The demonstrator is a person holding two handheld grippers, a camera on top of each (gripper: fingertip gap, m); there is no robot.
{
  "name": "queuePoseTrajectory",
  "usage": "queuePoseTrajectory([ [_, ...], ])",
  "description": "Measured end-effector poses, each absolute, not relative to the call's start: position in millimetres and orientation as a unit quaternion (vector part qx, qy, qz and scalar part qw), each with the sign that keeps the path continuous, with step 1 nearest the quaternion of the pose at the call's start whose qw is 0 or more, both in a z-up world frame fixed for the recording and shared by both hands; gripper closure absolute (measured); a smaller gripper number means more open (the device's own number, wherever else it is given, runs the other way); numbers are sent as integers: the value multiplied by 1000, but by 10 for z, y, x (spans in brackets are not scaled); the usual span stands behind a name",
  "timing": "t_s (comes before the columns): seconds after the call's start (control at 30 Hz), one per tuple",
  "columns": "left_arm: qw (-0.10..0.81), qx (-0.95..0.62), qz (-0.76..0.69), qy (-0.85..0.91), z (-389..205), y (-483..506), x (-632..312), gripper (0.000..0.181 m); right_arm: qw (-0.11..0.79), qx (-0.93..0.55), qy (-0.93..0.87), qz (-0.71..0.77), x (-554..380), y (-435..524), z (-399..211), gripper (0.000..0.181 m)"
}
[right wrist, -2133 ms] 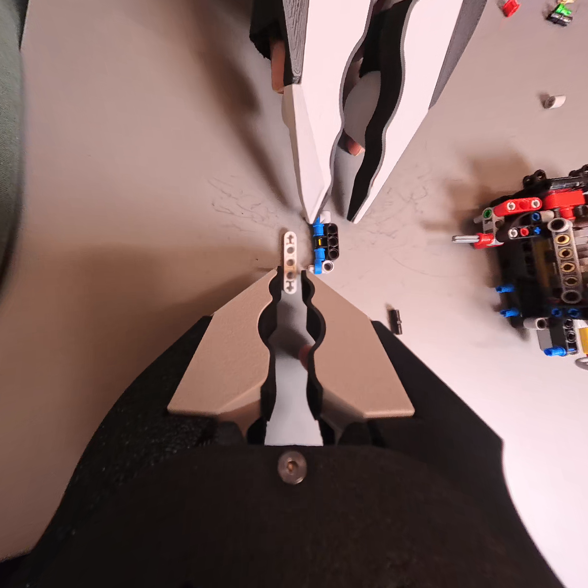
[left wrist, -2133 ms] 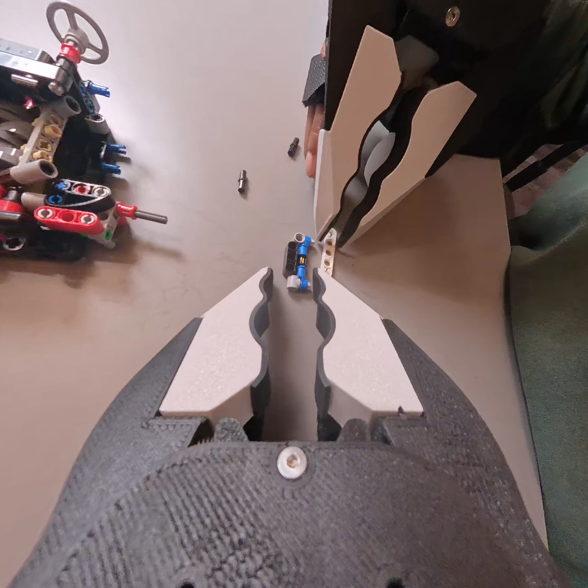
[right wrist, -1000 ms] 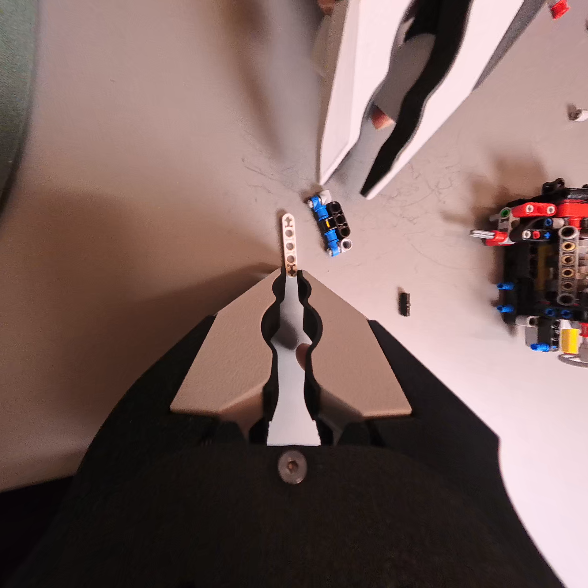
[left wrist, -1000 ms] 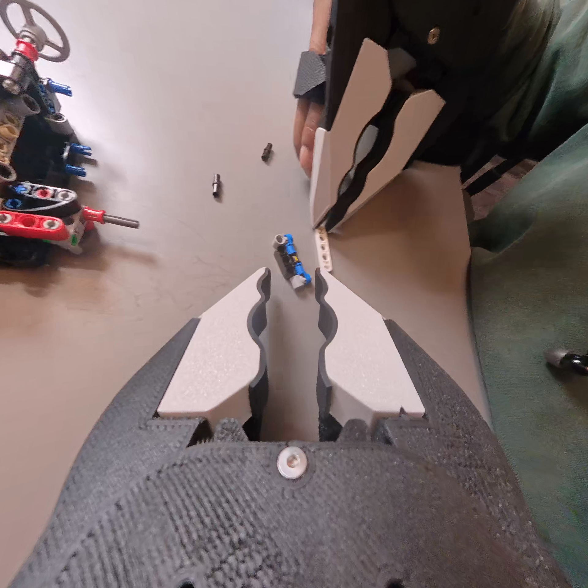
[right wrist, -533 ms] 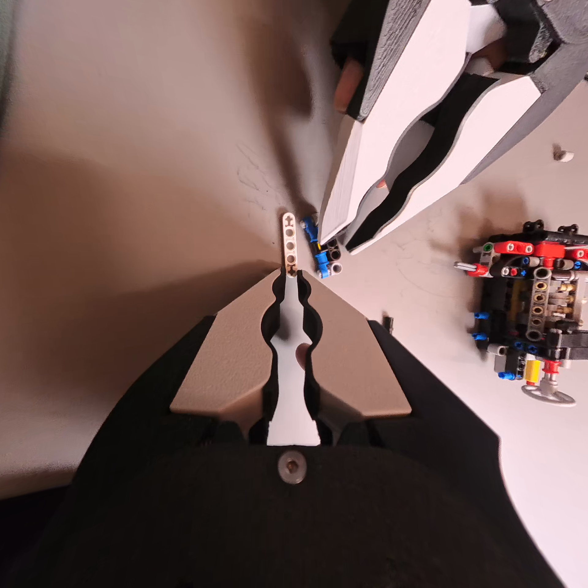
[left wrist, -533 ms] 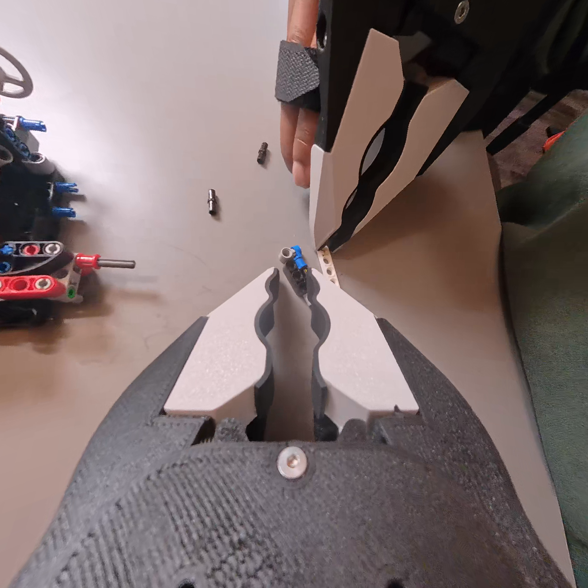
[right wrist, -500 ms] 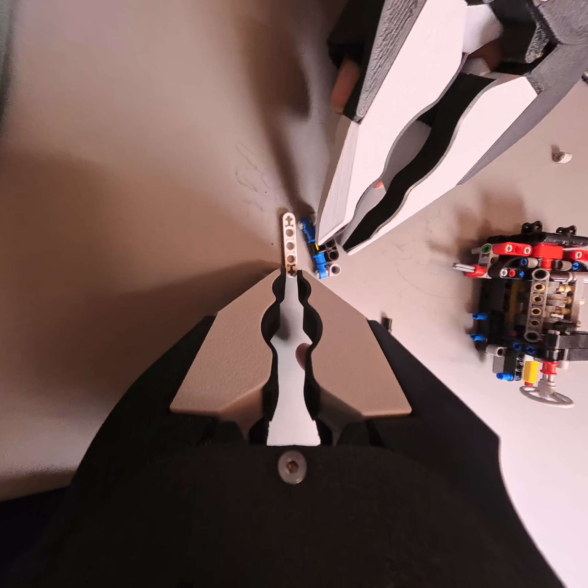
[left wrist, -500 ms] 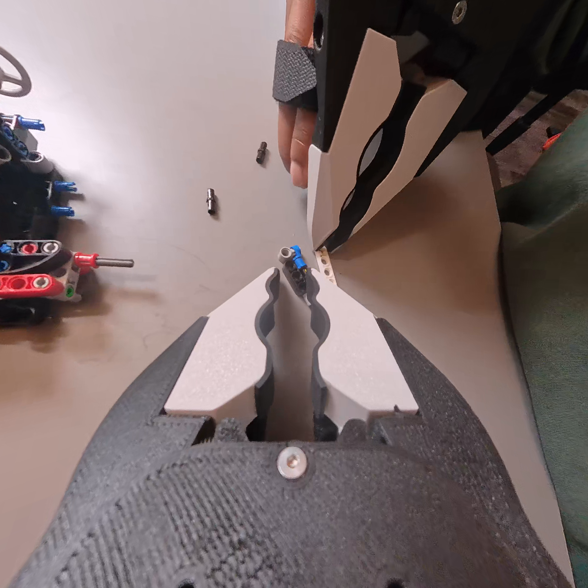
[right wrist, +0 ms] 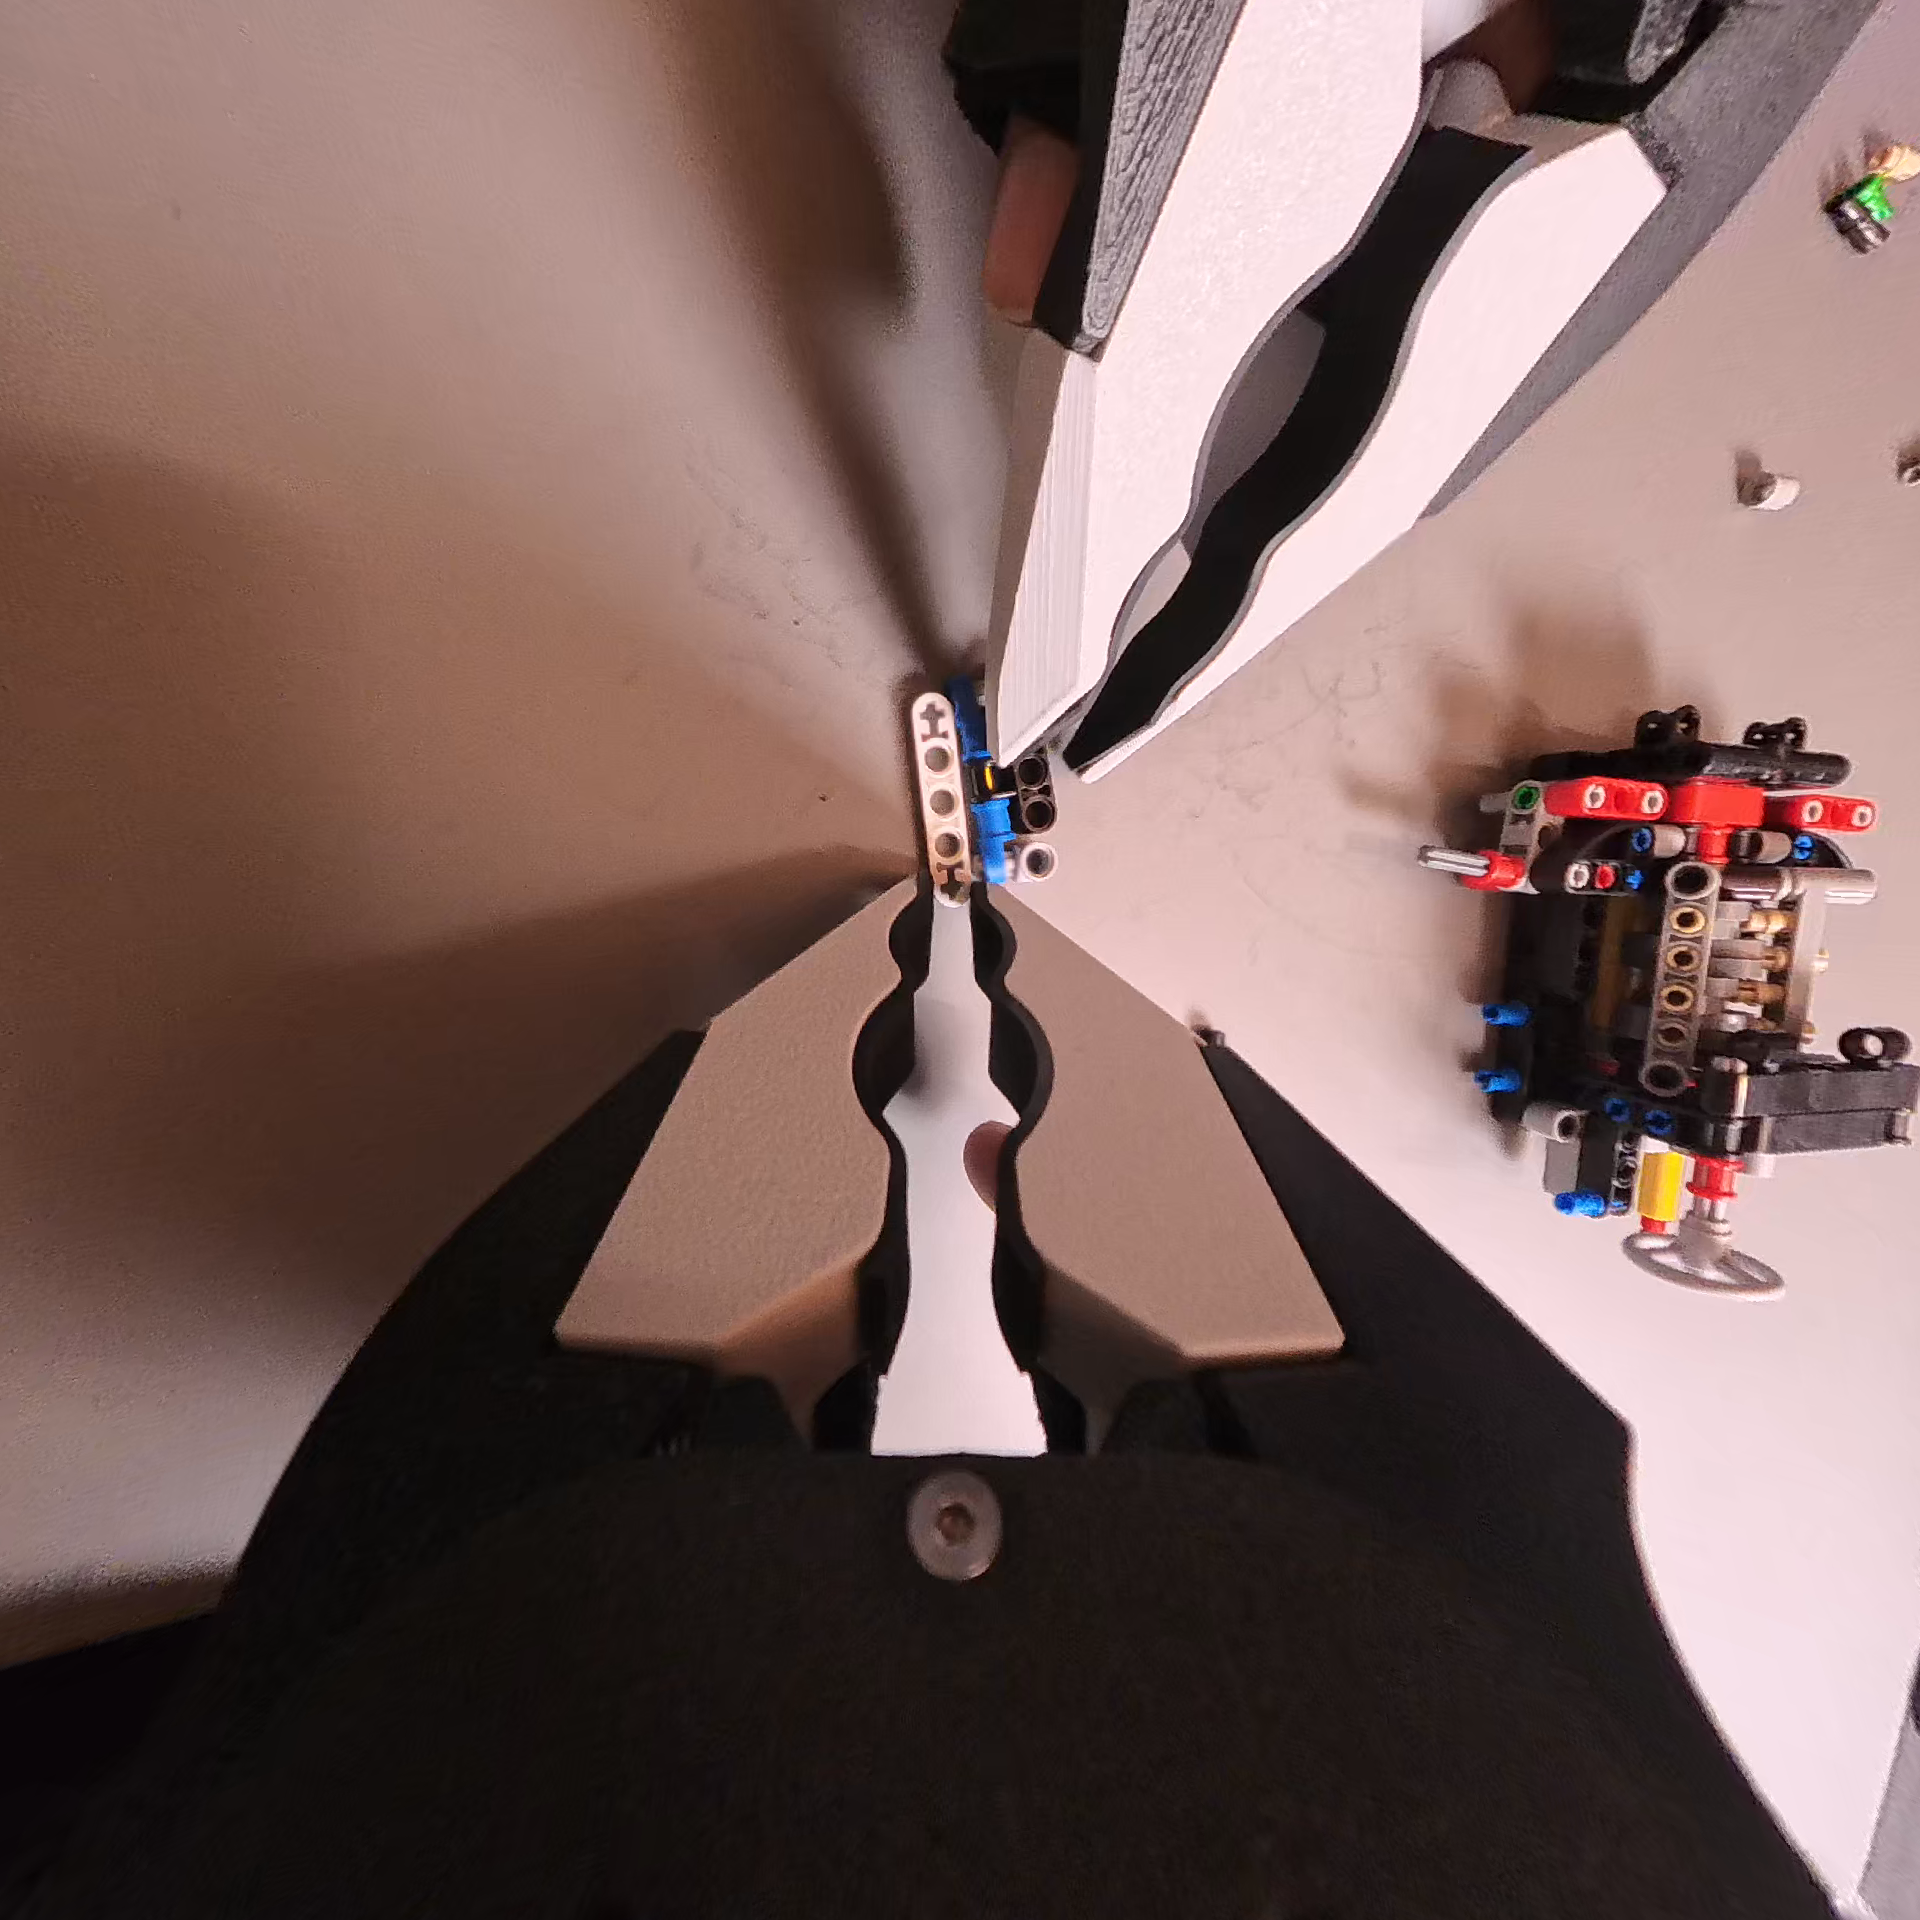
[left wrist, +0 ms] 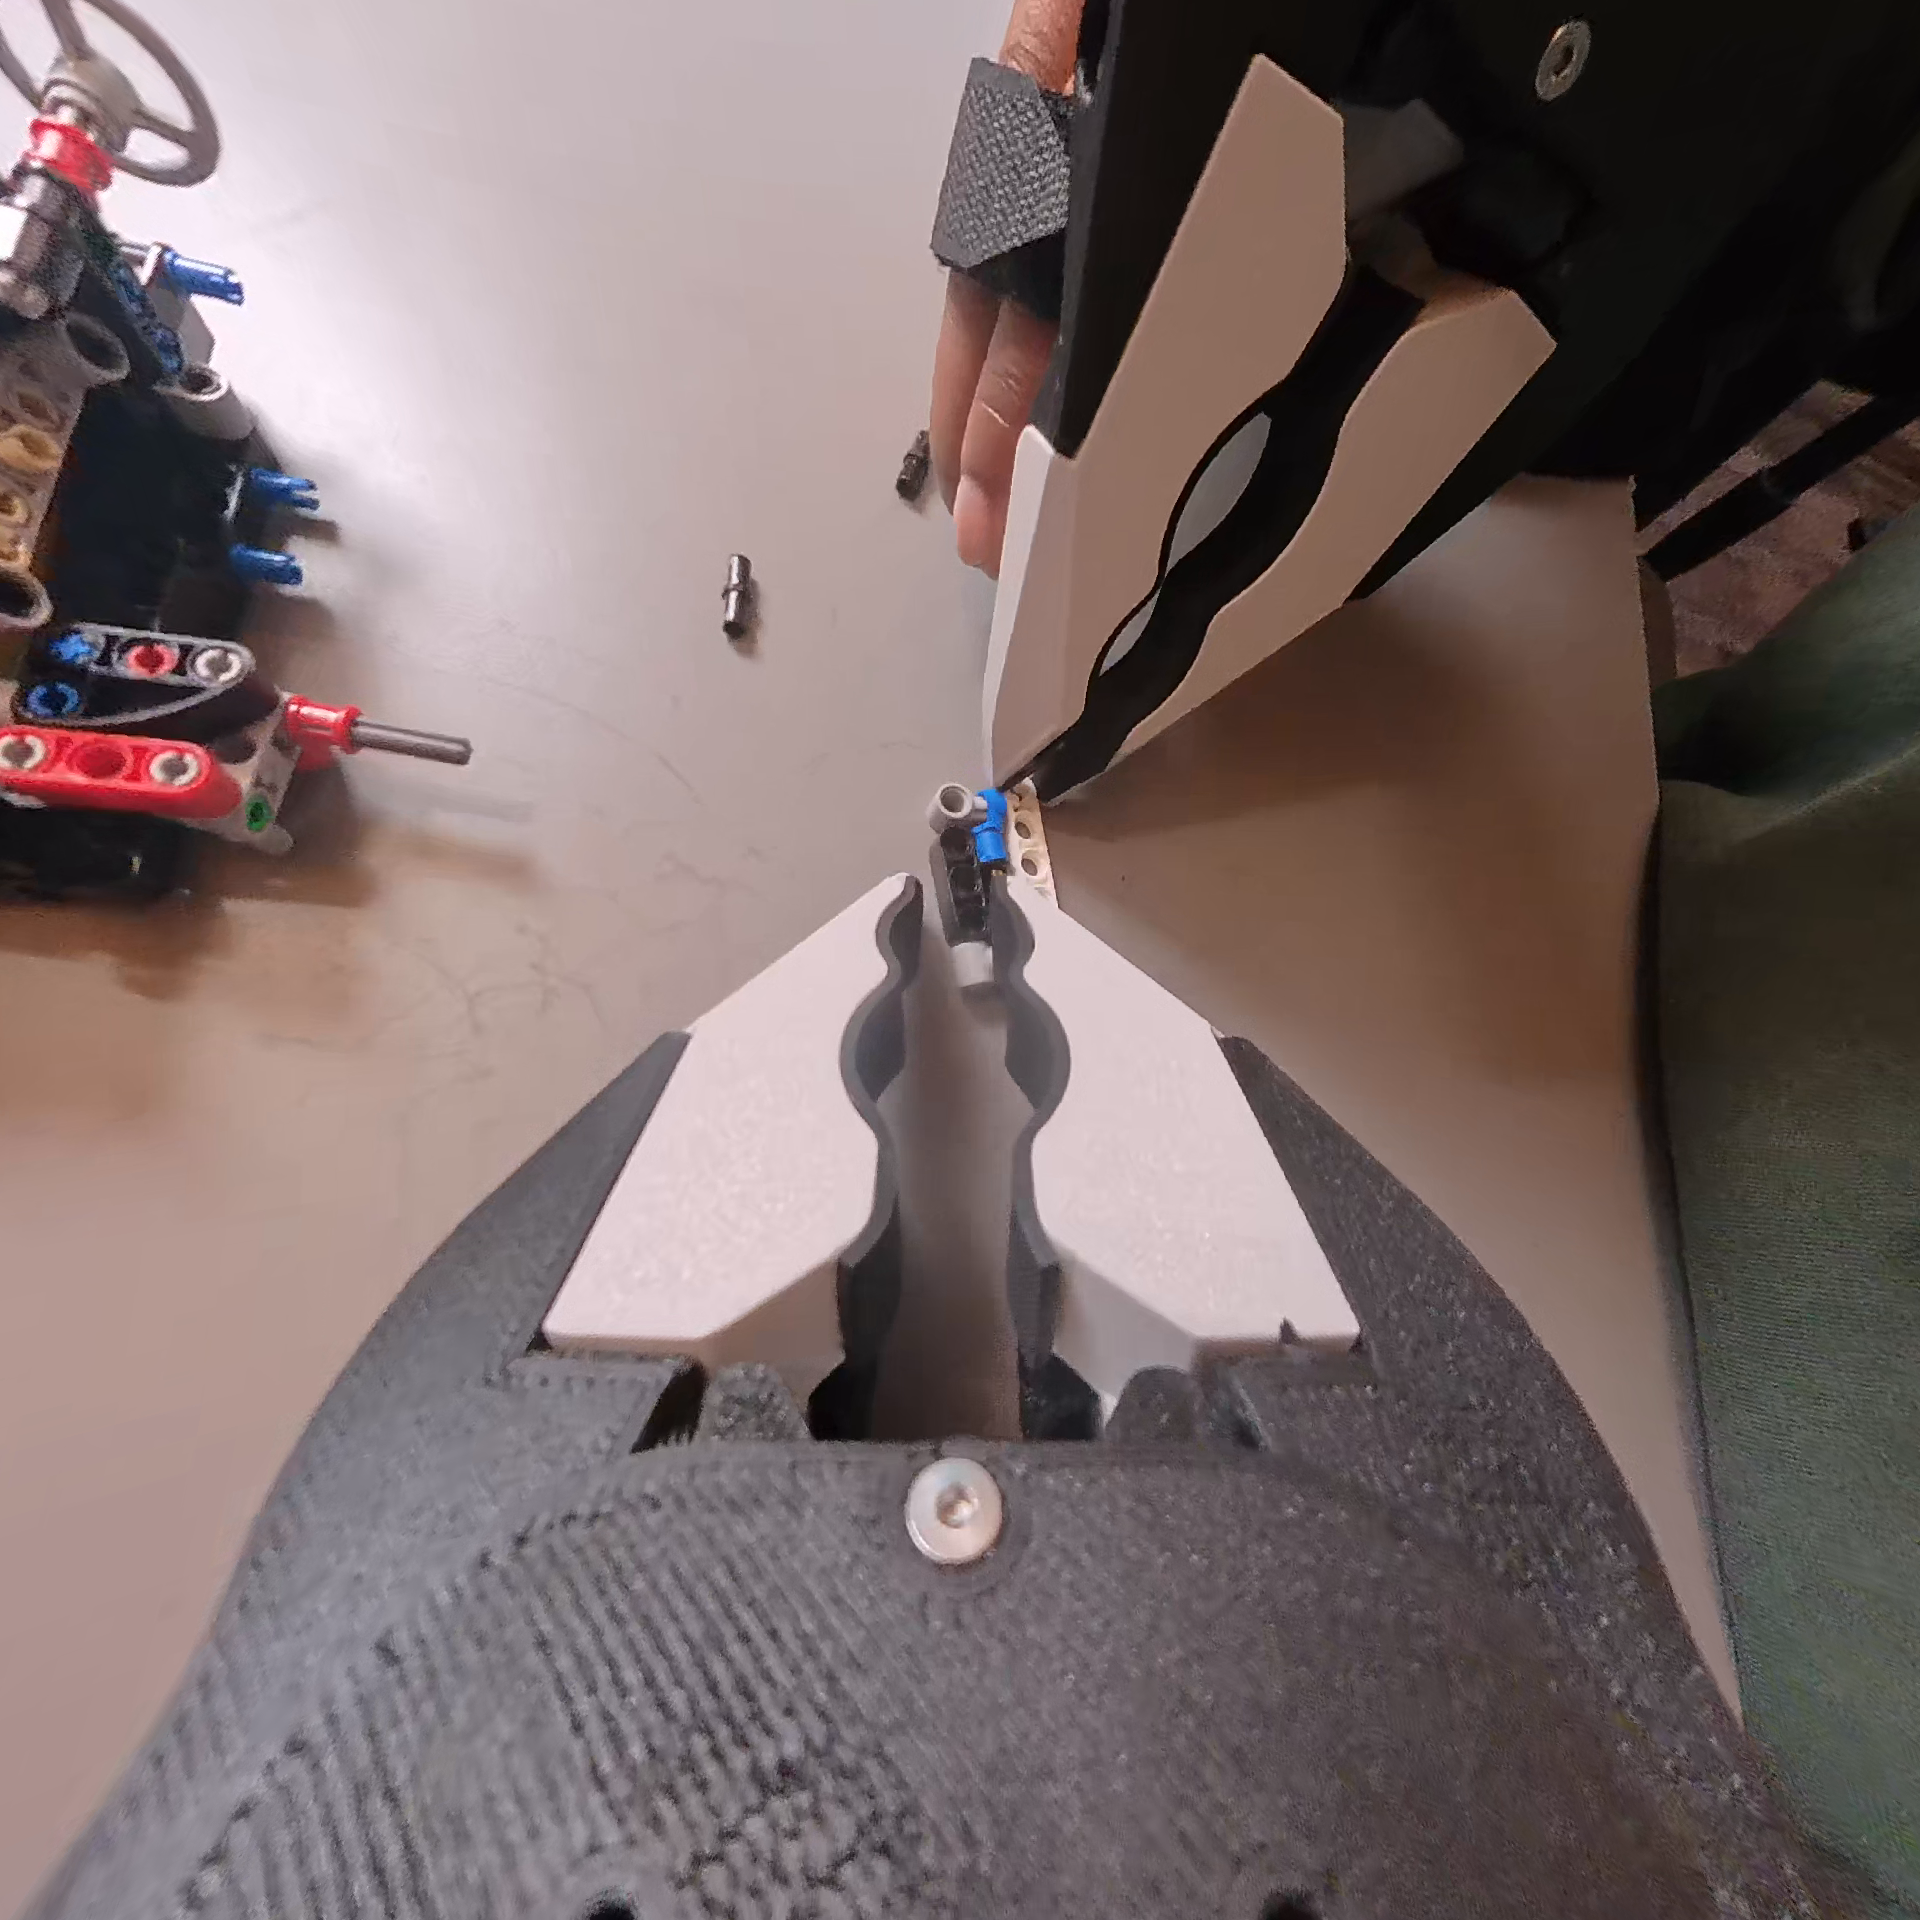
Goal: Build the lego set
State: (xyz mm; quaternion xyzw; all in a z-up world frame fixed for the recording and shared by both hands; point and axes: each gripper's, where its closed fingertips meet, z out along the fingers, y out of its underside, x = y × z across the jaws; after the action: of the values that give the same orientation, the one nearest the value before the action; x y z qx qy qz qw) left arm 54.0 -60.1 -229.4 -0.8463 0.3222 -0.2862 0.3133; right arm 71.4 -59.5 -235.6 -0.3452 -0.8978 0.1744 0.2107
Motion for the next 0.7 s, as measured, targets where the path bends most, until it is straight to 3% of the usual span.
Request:
queuePoseTrajectory([
  [0.33,352,-835,-309,290,-2085,-598,466,162,215,-354,-889,196,735,-564,-2209,176],
  [0.53,341,-814,-372,288,-1992,-726,621,157,276,-313,-882,221,698,-718,-2072,176],
  [0.7,338,-821,-323,327,-2100,-763,673,157,338,-249,-894,157,644,-730,-2170,175],
])
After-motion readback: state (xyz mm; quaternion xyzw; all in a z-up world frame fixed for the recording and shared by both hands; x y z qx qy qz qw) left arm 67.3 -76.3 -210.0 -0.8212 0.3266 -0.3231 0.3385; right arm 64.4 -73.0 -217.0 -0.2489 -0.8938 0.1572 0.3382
